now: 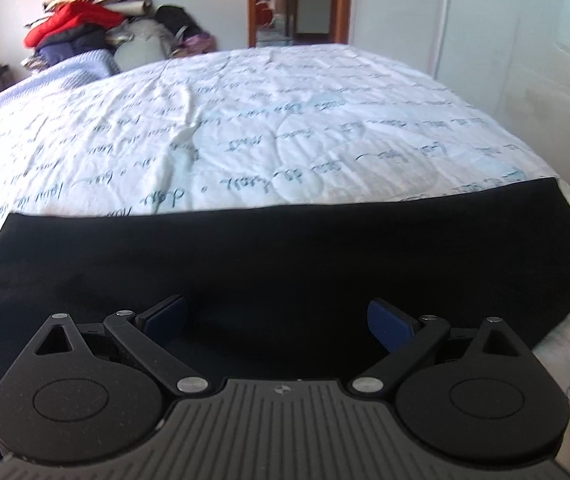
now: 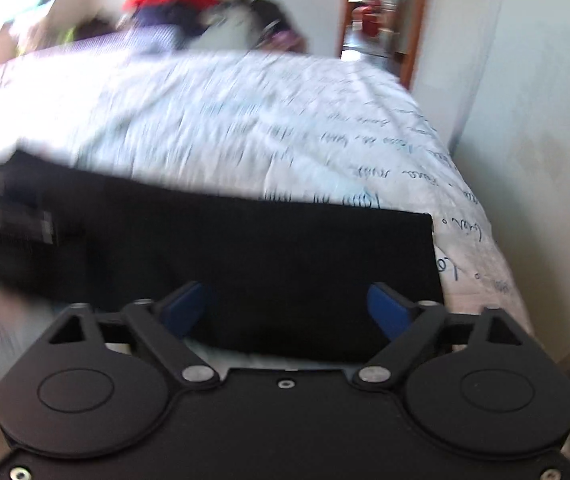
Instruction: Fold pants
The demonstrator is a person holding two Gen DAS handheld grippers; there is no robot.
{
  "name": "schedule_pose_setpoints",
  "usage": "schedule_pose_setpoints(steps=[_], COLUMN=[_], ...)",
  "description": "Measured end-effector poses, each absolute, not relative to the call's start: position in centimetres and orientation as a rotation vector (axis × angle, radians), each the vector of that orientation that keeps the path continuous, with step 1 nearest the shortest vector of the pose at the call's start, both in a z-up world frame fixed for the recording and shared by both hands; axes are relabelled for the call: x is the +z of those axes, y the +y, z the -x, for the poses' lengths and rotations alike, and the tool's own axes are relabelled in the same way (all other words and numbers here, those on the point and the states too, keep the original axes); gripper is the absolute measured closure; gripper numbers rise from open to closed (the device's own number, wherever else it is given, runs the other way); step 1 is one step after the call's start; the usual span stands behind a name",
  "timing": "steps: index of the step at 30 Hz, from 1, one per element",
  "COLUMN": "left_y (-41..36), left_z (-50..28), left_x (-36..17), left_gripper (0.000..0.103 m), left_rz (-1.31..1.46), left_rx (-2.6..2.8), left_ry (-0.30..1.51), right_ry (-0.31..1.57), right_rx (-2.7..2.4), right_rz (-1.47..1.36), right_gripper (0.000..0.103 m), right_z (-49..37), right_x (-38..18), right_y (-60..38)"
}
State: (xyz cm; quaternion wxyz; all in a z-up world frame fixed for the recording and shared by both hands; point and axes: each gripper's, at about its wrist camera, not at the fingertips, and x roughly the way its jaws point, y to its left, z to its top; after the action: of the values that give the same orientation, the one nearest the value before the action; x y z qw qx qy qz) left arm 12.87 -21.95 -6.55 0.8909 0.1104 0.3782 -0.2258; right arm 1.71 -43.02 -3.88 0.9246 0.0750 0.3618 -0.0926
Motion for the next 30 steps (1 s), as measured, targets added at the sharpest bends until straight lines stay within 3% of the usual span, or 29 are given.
schedule_pose_setpoints(steps=[4,7,12,19,21,25,30], left_y=[-21.8,-21.7,-21.8,-21.4,-20.8,-17.9,-10.7], left_z=[-13.0,-13.0,-12.7,-12.4,-12.1,-11.7,-12.4], left_x=[-7.1,-7.3,-7.6,-7.4,-6.9,-5.7,-5.2], left_gripper=[0.001,0.000,0.000,0.000,0.001,0.001,0.001], left_rz=[-0.231,-0.230,-0.238,-0.228,-0.235,-0.251,-0.210], left_rx=[-0.426,-0.405,-0.394,-0.403,-0.402,-0.317,-0.156], left_ry=[0.786,0.782,0.765,0.761,0.746,0.697,0.730], right_ry=[0.791,0.938,0.984,0.831,0.865,0.951,0.974], right_rx=[-0.182,-0.201,-0.194,-0.223,-0.219,-0.206,-0.221], right_rz=[-0.228,-0.120,-0.030,-0.167,-0.180,-0.056,0.047], right_gripper=[0.002,0.002,0.000,0.000,0.000,0.000,0.000], right_z=[-2.7,-3.8,-2.1,-2.5,-3.6,-4.2,-2.8], right_x=[-4.8,-7.1,-6.9,-3.6,-4.4,-7.2,-5.2], right_y=[-42.2,-41.0,-39.9,-40.4,-40.3,-38.8,-38.2])
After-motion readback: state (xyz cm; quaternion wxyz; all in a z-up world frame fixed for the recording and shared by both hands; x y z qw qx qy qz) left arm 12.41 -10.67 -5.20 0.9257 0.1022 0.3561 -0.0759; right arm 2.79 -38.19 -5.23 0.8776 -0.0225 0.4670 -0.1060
